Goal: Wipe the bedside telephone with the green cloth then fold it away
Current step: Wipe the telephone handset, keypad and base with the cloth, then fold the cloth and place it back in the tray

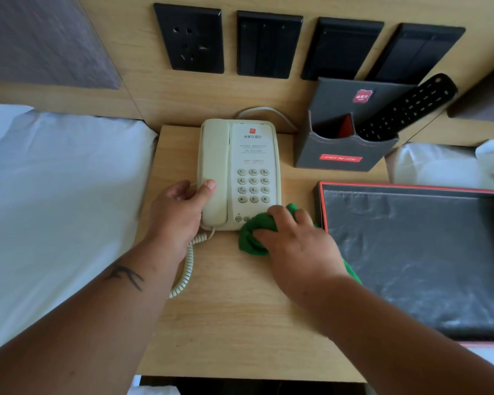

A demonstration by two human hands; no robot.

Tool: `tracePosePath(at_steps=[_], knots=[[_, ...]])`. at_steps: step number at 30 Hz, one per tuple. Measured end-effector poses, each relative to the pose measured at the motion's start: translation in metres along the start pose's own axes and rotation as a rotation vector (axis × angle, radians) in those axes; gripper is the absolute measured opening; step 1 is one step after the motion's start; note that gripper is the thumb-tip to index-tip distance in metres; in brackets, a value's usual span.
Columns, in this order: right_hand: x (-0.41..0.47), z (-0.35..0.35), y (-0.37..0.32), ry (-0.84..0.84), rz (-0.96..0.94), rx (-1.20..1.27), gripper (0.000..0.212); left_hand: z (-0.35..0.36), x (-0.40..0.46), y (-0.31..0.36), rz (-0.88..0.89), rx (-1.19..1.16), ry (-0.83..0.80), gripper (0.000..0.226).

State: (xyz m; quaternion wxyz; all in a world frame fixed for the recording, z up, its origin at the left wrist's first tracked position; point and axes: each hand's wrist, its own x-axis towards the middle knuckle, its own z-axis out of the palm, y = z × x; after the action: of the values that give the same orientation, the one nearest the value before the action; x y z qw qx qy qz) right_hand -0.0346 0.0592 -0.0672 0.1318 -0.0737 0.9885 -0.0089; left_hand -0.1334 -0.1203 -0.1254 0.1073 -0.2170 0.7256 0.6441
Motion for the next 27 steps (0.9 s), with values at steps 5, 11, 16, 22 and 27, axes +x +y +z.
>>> tracePosePath(at_steps=[5, 11, 16, 22, 27], knots=[[-0.003, -0.005, 0.009, -0.051, 0.188, 0.065, 0.040, 0.003, -0.009, 0.007, 0.089, 0.148, 0.084, 0.072], [-0.012, -0.023, 0.029, 0.098, 0.366, 0.641, 0.041, 0.017, -0.042, 0.028, 0.364, 0.470, 0.168, 0.052], [-0.032, -0.046, 0.036, 0.228, 0.295, 1.235, 0.066, 0.030, -0.091, 0.066, 0.337, 0.285, -0.216, 0.053], [-0.061, -0.092, 0.051, 0.254, 0.226, 1.635, 0.076, 0.035, -0.140, 0.112, 0.246, 0.144, -0.419, 0.050], [-0.082, -0.128, 0.072, 0.370, 0.403, 1.407, 0.078, 0.032, -0.168, 0.156, 0.280, 0.197, -0.390, 0.056]])
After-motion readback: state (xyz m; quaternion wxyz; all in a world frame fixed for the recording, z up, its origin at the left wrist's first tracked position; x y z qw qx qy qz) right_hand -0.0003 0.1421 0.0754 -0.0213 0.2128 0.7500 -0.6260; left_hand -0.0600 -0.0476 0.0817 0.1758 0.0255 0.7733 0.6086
